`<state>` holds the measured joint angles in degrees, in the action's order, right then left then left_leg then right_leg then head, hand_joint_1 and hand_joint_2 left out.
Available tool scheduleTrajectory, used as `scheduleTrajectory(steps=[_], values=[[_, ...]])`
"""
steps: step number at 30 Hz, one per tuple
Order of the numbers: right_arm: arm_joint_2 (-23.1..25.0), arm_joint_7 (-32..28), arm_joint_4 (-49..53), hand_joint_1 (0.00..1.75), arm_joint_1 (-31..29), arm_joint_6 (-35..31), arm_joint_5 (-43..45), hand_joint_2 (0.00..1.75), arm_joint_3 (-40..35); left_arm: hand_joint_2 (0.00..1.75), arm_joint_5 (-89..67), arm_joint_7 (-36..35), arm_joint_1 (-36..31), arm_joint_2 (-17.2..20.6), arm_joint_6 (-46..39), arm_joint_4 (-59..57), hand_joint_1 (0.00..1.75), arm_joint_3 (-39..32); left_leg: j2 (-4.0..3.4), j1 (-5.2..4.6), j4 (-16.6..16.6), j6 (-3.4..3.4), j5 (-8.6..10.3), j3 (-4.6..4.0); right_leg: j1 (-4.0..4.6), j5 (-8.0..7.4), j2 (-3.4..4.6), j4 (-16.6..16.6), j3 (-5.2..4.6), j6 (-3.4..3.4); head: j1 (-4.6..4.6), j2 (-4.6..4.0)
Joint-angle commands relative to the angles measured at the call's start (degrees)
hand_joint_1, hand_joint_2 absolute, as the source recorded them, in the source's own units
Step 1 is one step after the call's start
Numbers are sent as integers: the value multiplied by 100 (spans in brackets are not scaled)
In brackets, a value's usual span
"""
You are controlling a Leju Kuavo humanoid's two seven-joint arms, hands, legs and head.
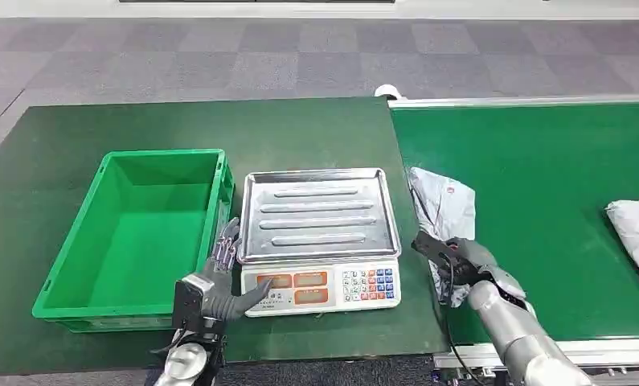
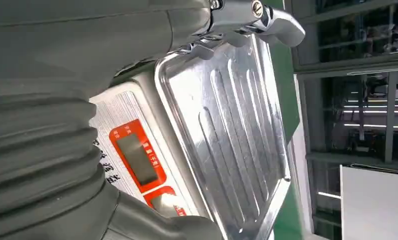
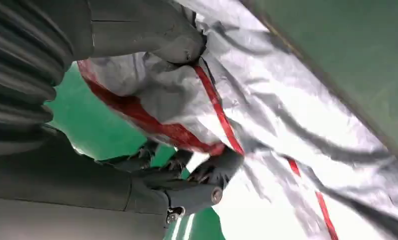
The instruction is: Moved the parcel from conveyor to table for the left to box.
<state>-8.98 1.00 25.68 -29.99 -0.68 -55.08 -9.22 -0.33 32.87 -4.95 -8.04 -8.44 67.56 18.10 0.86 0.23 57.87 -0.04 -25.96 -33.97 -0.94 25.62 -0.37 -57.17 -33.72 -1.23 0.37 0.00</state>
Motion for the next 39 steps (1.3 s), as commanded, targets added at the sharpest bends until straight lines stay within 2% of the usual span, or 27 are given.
scheduleTrajectory(steps=[1, 6, 9, 11, 13, 16, 20, 22, 25, 30, 32, 37, 39], values=[[64, -99, -191, 175, 25, -74, 64, 175, -232, 175, 40, 38, -200, 170, -34, -371, 0, 153, -5, 4, -7, 4, -2, 11, 5, 1, 2, 7, 9, 7, 0, 0], [104, -232, -177, 175, -16, -201, 111, 175, -201, 175, 52, 67, -132, 179, -55, -299, 0, 136, -16, 3, -13, 5, -2, 17, 5, -1, 12, 13, 10, 10, 0, 0], [151, -651, -24, 175, -37, -573, 363, 175, 11, 175, 55, 91, -69, 188, -90, -235, 0, 96, -17, 3, -8, 4, -3, 8, 5, -1, 14, 7, 2, 9, -2, 0], [204, -1325, 333, 175, -3, -1084, 679, 175, 250, 175, 58, 117, 6, 189, -118, -154, 0, 44, -25, 2, -8, 5, -4, 8, 4, -2, 23, 6, 0, 9, -2, 0], [235, -1440, 843, 175, 114, -2169, 508, 175, 318, 175, 42, 129, 76, 152, -114, -75, 0, -12, -39, -1, -11, 7, -6, 10, 1, -2, 35, 4, -3, 12, -2, 0], [229, -1471, 1440, 175, 302, -2127, 569, 175, 391, 175, 17, 141, 117, 128, -121, -32, 0, -21, -61, 1, -13, 10, -11, 12, 4, -4, 56, 5, -9, 17, 0, 0], [227, -1471, 1433, 175, 332, -2119, 570, 175, 391, 175, 17, 141, 111, 126, -120, -33, 0, -22, -25, 2, -5, 6, -3, -6, 3, 0, 23, -2, -17, 8, 0, 0], [277, -1687, 1866, 175, 475, -3097, 333, 175, 527, 175, 0, 157, 101, 93, -109, -65, 0, -46, -26, 4, -9, 6, -4, 2, 6, -1, 21, 5, -8, 11, -2, 0], [355, -1766, 3098, 175, 883, -3670, -89, 175, 681, 175, -25, 190, 71, 59, -92, -116, 0, -76, -40, 3, -7, 5, -7, 1, 5, -2, 35, 2, -12, 11, 0, 0], [375, -1681, 3493, 175, 1024, -3655, -249, 175, 703, 175, -33, 195, 66, 52, -82, -123, 0, -89, -22, 0, -6, 6, -5, -5, 1, 2, 20, -2, -14, 9, 0, 0], [410, -1867, 3809, 175, 1107, -3902, -326, 175, 700, 175, -36, 207, 68, 55, -73, -126, 0, -102, -21, 0, -6, 6, -3, -7, 1, 1, 19, -2, -16, 9, 0, 0], [519, -1963, 4981, 175, 1338, -3932, -645, 175, 592, 175, 11, 338, 19, 42, -83, -198, 0, -160, -27, -1, -3, 6, -5, -12, 0, 1, 24, -6, -24, 9, -2, 0], [534, -1962, 4988, 175, 1326, -3929, -645, 175, 579, 175, 11, 338, 14, 44, -83, -195, 0, -161, -29, -1, -4, 6, -4, -11, 0, 1, 25, -5, -23, 10, -2, 0]])
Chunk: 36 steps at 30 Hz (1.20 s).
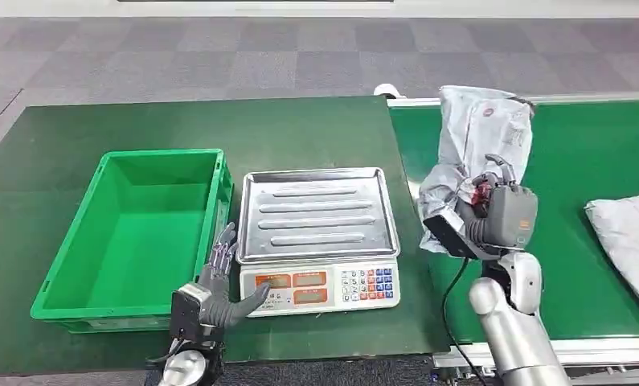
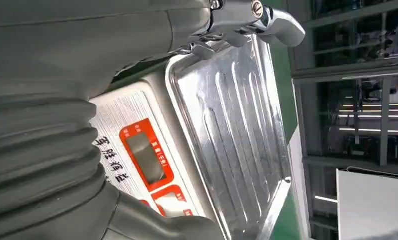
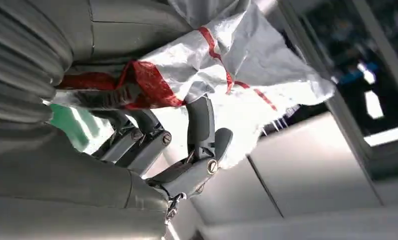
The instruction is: Moved the parcel from conveyor to table for the left to box.
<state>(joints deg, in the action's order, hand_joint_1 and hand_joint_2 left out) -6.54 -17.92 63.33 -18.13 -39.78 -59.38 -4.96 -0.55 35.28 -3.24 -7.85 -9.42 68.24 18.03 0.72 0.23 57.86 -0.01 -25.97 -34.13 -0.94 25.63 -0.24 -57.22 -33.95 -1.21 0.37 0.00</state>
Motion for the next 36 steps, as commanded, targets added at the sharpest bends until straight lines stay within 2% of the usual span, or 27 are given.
scheduleTrajectory(steps=[1, 3, 6, 7, 9, 11, 13, 14, 18, 24, 27, 30, 36], values=[[289, -70, 1224, 175, 140, -19, -215, 175, 153, 175, 32, 98, -157, 24, 15, -263, 0, -154, -19, 0, -6, 4, -3, 12, 2, -1, 14, 4, 5, 11, 0, 0], [289, -70, 1224, 175, 140, -19, -215, 175, 153, 175, 32, 98, -157, 24, 15, -263, 0, -154, -16, 3, -5, 4, -3, 12, 4, -1, 12, 5, 6, 9, 0, 0], [368, -479, 1395, 175, 44, -22, -82, 175, 279, 175, 200, 472, -106, -64, -256, 8, 0, -334, -10, 0, -3, 2, 0, 3, 1, -1, 8, 2, -1, 6, -2, 0], [270, -418, 1291, 175, -107, 87, 18, 175, 68, 175, 46, 472, -21, -87, -818, 505, 0, -372, -16, 1, -3, 3, -2, 7, 2, -2, 12, 4, 2, 8, -2, 0], [227, -357, 1072, 175, -333, 410, 109, 175, -156, 175, -16, 472, -20, -93, -1266, 854, 0, -385, -29, 4, 6, 3, -7, 1, 5, -2, 25, -3, -7, 8, 0, 0], [292, -332, 300, 175, -879, 932, 150, 175, -486, 175, -112, 472, -109, -55, -1952, 1259, 0, -269, -38, 5, 11, 3, -5, -8, 5, -8, 38, -7, -17, 6, -2, 0], [449, -524, -229, 175, -1217, 1435, 723, 175, -541, 175, -77, 472, -181, -40, -2185, 1343, 0, -208, -43, 2, 5, 3, -3, -2, 3, -11, 44, -4, -11, 7, -4, 0], [560, -534, -1116, 175, -1700, 2014, 1053, 175, -649, 175, 27, 472, -254, -49, -2401, 1372, 0, -153, -65, 2, 4, 6, -2, 3, 3, -18, 64, -6, -15, 10, 0, 0], [839, -581, -3687, 175, -2829, 3017, 1694, 175, -674, 175, 83, 472, -416, -181, -2701, 1226, 0, -77, -73, 3, -4, 10, 8, 16, 5, -28, 68, 3, -4, 11, 0, 0], [1059, -700, -4451, 175, -2903, 3669, 1950, 175, -708, 175, 201, 472, -434, -294, -2547, 1126, 0, -186, -14, 1, -4, 8, 23, 11, 3, -24, 14, -3, 4, 7, -2, 0], [1098, -793, -4480, 175, -2871, 3813, 1998, 175, -709, 175, 208, 472, -420, -295, -2528, 1140, 0, -192, -13, 3, -3, 7, 20, 10, 5, -22, 13, -1, 7, 7, -2, 0], [1191, -1013, -4599, 175, -2848, 4619, 2128, 175, -796, 175, 174, 472, -347, -273, -2509, 1140, 0, -197, -17, 1, -2, 9, 17, 6, 3, -21, 19, -5, 0, 9, -2, 0], [1266, -1288, -4655, 175, -2762, 5265, 2434, 175, -720, 175, 167, 472, -229, -283, -2521, 1244, 0, -302, -14, 5, -4, 11, 17, 2, 6, -22, 15, 1, -4, 11, 0, 0]])
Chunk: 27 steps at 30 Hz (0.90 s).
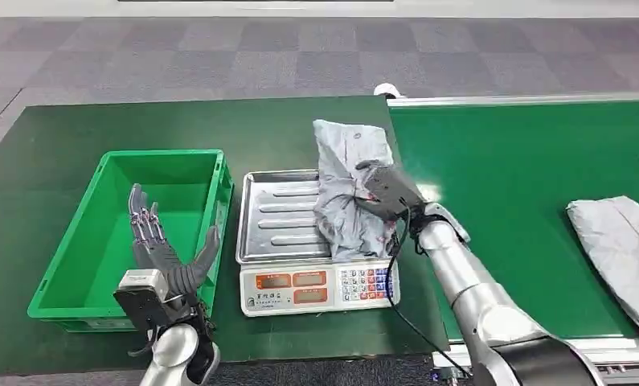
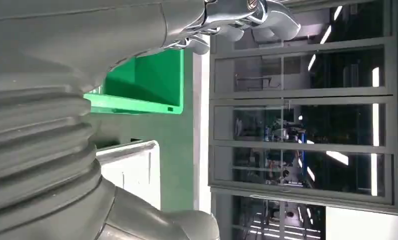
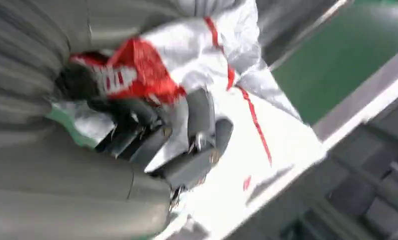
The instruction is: Moved the parcel from conveyor to table for the left to box.
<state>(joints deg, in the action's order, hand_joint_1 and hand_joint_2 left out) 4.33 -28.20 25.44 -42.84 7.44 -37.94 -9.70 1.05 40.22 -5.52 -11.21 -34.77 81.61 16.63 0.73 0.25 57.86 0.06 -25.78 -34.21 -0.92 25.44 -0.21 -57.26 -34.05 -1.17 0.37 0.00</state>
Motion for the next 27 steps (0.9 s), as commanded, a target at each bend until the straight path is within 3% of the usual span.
scheduleTrajectory(steps=[1, 7, 10, 27], values=[[186, -464, -854, 175, -248, 714, 435, 175, -172, 175, -4, -22, 36, 58, 0, -59, 0, -188, -10, 0, -3, 2, 0, 5, 0, -1, 7, 2, 2, 5, -2, 0], [172, -783, -800, 175, -179, 943, 626, 175, -128, 175, 0, -22, 134, 82, -2, -24, 0, -272, -18, 2, -8, 3, -3, 15, 3, -1, 14, 9, 11, 8, -2, 0], [162, -590, -781, 175, -214, 439, 486, 175, -280, 175, -140, -22, 154, 115, -107, -4, 0, -279, -23, 2, -10, 3, -4, 18, 3, -2, 18, 10, 12, 9, 0, 0], [162, -590, -781, 175, -214, 439, 486, 175, -280, 175, -140, -22, 154, 115, -107, -4, 0, -279, -12, 0, -4, 2, -1, 5, 1, -1, 9, 3, 1, 5, 0, 0]])
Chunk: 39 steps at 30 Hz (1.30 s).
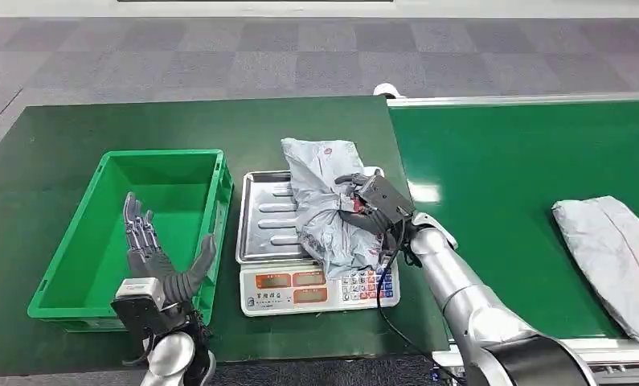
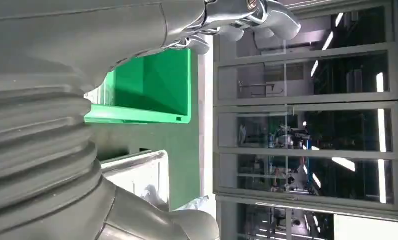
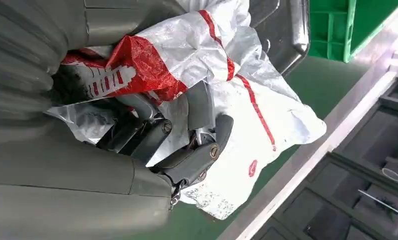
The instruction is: Moved the parcel from conveyor to table for the left to box.
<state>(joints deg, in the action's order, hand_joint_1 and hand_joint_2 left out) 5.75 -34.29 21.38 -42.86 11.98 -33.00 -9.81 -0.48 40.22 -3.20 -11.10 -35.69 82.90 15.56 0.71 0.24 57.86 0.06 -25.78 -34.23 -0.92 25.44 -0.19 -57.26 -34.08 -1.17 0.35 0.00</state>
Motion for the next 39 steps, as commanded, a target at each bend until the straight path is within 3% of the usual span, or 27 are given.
scheduleTrajectory(steps=[1, 2, 3, 4, 8, 12, 19, 26, 32, 35, 37, 39], values=[[20, 20, -375, 175, -212, -15, -8, 175, -269, 175, 13, -22, -78, 104, -15, -133, 0, -172, -22, 2, -16, 5, -2, 23, 4, -4, 16, 16, 18, 12, 2, 0], [19, 175, -373, 175, -215, -363, -95, 175, -335, 175, 100, -22, -91, 98, 90, -189, 0, -183, -14, 0, -6, 3, -2, 11, 1, -1, 11, 5, 6, 7, 0, 0], [1, 270, -348, 14, -191, -705, -197, 175, -410, 175, 48, -22, -81, 101, 44, -177, 0, -171, -12, 1, -3, 2, -2, 7, 2, -1, 9, 3, 4, 5, 2, 0], [-8, 291, -334, 0, -169, -836, -240, 175, -440, 175, 66, -22, -88, 99, 72, -206, 0, -171, -16, 1, -8, 3, -2, 13, 2, -2, 12, 7, 9, 8, 0, 0], [-90, 9, -164, 0, 56, -1263, -159, 175, -398, 175, 94, -22, -141, 87, 209, -375, 0, -151, -2, 1, -9, 2, 1, 12, 2, -1, -1, 9, 11, 6, 0, 0], [-151, -451, 94, 0, 263, -1127, 180, 175, -216, 175, 81, -22, -233, 68, 263, -504, 0, -139, -3, 4, -12, 3, 1, 17, 5, 0, -2, 14, 16, 8, 2, 0], [-175, -529, 206, 0, 337, -1119, 268, 175, -177, 175, 83, -22, -246, 77, 285, -524, 0, -137, -4, 0, -5, 2, 1, 5, 1, -1, 0, 6, 1, 5, 2, 0], [-451, -571, 2321, 0, 1347, -1164, 1677, 175, -288, 175, 52, -22, -278, 97, 314, -577, 0, -117, 5, 2, -11, 3, 1, 11, 3, 3, -10, 12, 9, 7, 2, 0], [-636, -571, 3358, 0, 1723, -1198, 2295, 175, -407, 175, 32, -22, -457, 124, 369, -749, 0, -67, 5, 0, -6, 2, 0, 3, 1, 3, -10, 7, 2, 7, 2, 0], [-776, -571, 4468, 0, 1991, -1824, 2640, 175, -486, 175, -49, -22, -688, 110, 428, -946, 0, 9, 3, -1, -4, 1, -2, 0, 0, 4, -10, 4, -3, 8, 2, 0], [-874, -571, 5052, 0, 2106, -3101, 2342, 175, -630, 175, -256, -22, -1009, 129, 238, -1182, 0, 95, 11, -2, -2, 1, 0, -7, 0, 4, -18, 1, -8, 8, 0, 0], [-895, -571, 5234, 0, 2152, -3308, 2337, 175, -626, 175, -232, -22, -1077, 132, 298, -1237, 0, 103, 12, -1, 0, 1, 0, -8, 0, 4, -18, 0, -9, 8, 2, 0]])
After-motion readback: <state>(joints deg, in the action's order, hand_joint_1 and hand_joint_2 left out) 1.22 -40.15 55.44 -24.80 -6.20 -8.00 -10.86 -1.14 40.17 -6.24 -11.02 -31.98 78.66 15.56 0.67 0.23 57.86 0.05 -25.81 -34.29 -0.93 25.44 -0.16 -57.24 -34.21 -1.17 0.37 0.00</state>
